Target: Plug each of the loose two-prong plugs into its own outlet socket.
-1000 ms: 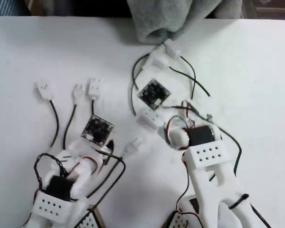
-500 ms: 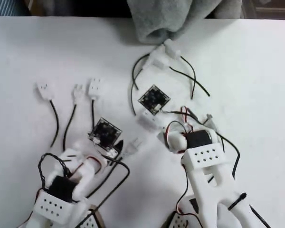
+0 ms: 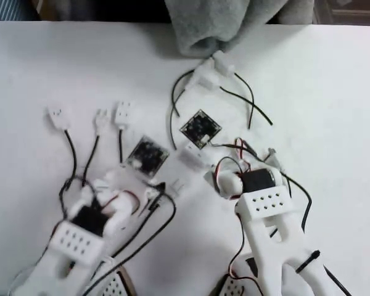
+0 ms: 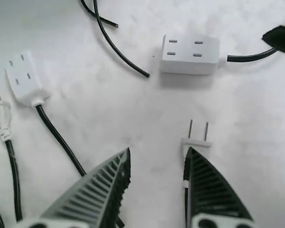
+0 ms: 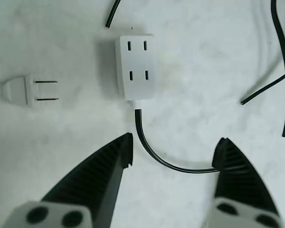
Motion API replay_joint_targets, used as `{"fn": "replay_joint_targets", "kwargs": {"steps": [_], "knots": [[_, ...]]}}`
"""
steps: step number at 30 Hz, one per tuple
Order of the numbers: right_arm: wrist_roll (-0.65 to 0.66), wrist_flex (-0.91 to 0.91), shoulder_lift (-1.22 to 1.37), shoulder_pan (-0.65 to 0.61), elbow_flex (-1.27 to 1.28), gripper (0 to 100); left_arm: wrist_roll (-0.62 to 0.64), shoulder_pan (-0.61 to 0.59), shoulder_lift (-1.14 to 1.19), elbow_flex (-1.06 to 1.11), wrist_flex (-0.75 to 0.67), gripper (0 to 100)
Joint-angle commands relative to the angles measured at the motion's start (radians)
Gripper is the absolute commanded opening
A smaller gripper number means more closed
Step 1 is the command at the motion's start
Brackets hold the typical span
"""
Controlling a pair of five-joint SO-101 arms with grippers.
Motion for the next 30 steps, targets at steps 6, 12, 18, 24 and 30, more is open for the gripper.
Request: {"fn": "replay_joint_targets", "kwargs": {"steps": [6,12,18,24,30], "knots": [[-0.008,-0.018,-0.024,0.01,-0.003,27.6,0.02,0.062,0.588,-0.322,0.006,20],[-0.006,-0.016,-0.024,0.01,-0.003,27.6,0.021,0.062,0.862,-0.552,0.135,19],[-0.005,-0.016,-0.024,0.012,-0.003,27.6,0.018,0.071,0.984,-0.666,0.176,19],[-0.005,-0.016,-0.024,0.012,-0.003,27.6,0.018,0.079,1.01,-0.683,0.184,19],[-0.005,-0.016,-0.024,0.012,-0.003,27.6,0.014,0.108,1.013,-0.683,0.196,19]]}}
